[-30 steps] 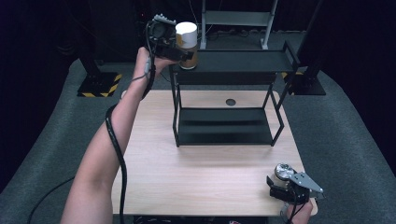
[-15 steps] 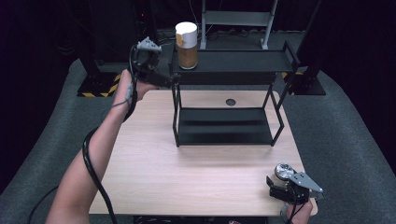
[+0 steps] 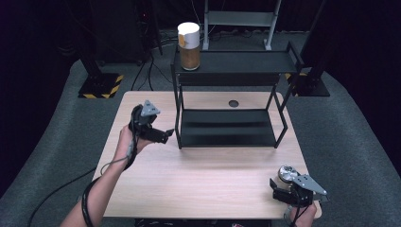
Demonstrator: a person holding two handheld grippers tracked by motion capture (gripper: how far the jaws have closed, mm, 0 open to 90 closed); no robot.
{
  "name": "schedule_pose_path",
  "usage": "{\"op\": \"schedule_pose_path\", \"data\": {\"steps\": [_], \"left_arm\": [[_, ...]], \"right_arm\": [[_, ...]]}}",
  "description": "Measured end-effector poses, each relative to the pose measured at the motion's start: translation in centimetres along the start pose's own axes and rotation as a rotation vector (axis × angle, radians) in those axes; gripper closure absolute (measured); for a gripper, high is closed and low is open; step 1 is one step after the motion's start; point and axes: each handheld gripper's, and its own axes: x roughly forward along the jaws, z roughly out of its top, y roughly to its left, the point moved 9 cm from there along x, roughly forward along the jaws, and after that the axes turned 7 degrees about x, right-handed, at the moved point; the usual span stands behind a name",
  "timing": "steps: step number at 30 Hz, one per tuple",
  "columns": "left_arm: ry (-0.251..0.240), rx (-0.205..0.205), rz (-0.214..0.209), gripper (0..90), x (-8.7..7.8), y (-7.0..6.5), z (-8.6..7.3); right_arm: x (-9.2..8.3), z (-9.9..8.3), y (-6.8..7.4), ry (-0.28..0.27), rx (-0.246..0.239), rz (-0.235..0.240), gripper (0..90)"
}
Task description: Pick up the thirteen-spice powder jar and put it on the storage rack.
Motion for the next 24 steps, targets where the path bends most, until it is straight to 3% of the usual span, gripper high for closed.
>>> {"op": "schedule_pose_path", "data": {"steps": [5, 9, 12, 17, 24], "left_arm": [[0.019, -0.092, -0.020, 0.1, 1.6, -1.5, -4.5], [0.063, -0.138, -0.011, 0.0, 3.1, -2.9, -7.9], [0.085, -0.149, 0.012, 0.0, 3.7, -3.6, -9.6], [0.075, -0.226, 0.034, 0.0, 4.0, -4.2, -12.2], [0.090, -0.262, 0.053, 0.0, 4.4, -4.7, -14.0]], "right_arm": [[0.0, 0.0, 0.0, 0.002, -0.002, 0.001, 1.2], [0.0, 0.0, 0.0, 0.002, -0.002, 0.000, 1.2], [0.0, 0.0, 0.0, 0.001, -0.004, -0.001, 1.2], [0.0, 0.0, 0.0, 0.001, -0.002, -0.003, 1.2], [0.0, 0.1, 0.1, 0.006, -0.003, 0.000, 1.2]]}}
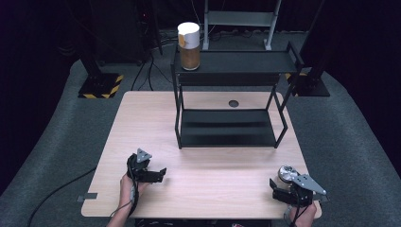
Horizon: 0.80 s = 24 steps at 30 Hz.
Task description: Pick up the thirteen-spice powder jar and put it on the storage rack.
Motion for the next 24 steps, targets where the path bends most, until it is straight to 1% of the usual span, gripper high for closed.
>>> {"op": "schedule_pose_path", "data": {"steps": [2, 3, 5, 6, 9, 10, 11, 17, 24], "left_arm": [[0.003, -0.015, 0.001, 0.0, 0.3, -0.1, -0.4], [0.009, -0.018, -0.004, 0.0, 0.5, -0.1, -0.5], [0.021, -0.022, -0.001, 0.0, 0.8, -0.3, -0.9], [0.020, -0.013, 0.008, 0.0, 0.8, -0.5, -1.0], [0.017, -0.015, 0.016, 0.0, 0.8, -0.6, -1.0], [0.023, -0.015, 0.019, 0.0, 0.8, -0.7, -1.0], [0.029, -0.004, 0.033, 0.0, 0.9, -1.0, -1.0], [0.028, 0.005, 0.024, 0.0, 0.9, -1.0, -0.9], [0.027, -0.002, 0.028, 0.0, 0.9, -1.0, -0.9]], "right_arm": [[0.0, 0.0, 0.0, 0.001, 0.000, 0.000, 1.2], [0.0, 0.0, 0.0, 0.001, -0.001, 0.000, 1.2], [0.0, 0.0, 0.0, 0.000, 0.001, -0.002, 1.2], [0.0, 0.0, 0.0, -0.003, 0.001, -0.003, 1.2], [0.0, 0.0, 0.0, -0.007, 0.002, -0.003, 1.2], [0.0, -0.1, 0.0, -0.008, 0.002, -0.006, 1.2], [0.0, -0.1, 0.0, -0.013, 0.000, -0.007, 1.2], [-0.1, -0.1, 0.0, -0.016, -0.001, -0.011, 1.2], [-0.1, -0.1, 0.0, -0.014, 0.000, -0.011, 1.2]]}}
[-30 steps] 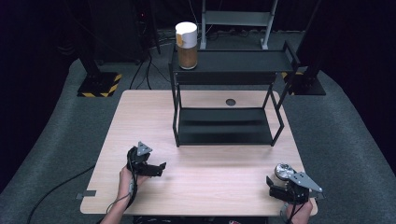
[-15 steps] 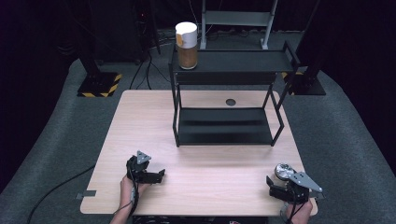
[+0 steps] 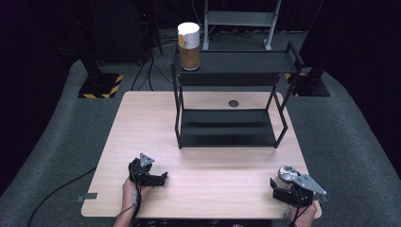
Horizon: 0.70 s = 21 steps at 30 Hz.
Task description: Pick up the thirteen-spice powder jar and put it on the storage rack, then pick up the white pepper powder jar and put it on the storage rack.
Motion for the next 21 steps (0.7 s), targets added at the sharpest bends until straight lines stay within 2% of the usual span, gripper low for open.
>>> {"op": "schedule_pose_path", "data": {"steps": [21], "left_arm": [[0.001, 0.003, 0.004, 0.0, 0.06, 0.07, 0.07]], "right_arm": [[0.02, 0.01, 0.08, 0.003, -0.005, -0.002, 1.2]]}}
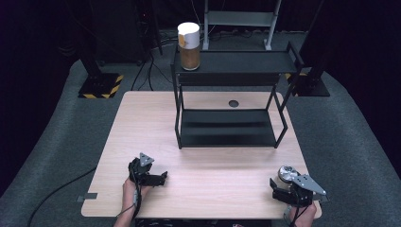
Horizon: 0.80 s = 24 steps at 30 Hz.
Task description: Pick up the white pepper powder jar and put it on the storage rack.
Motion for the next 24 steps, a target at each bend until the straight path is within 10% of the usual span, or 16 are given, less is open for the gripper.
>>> {"op": "schedule_pose_path", "data": {"steps": [24], "left_arm": [[0.001, 0.003, -0.001, 0.0, -0.03, -0.02, -0.01]], "right_arm": [[-0.17, -0.22, 0.13, -0.025, -0.028, 0.014, 0.6]]}}
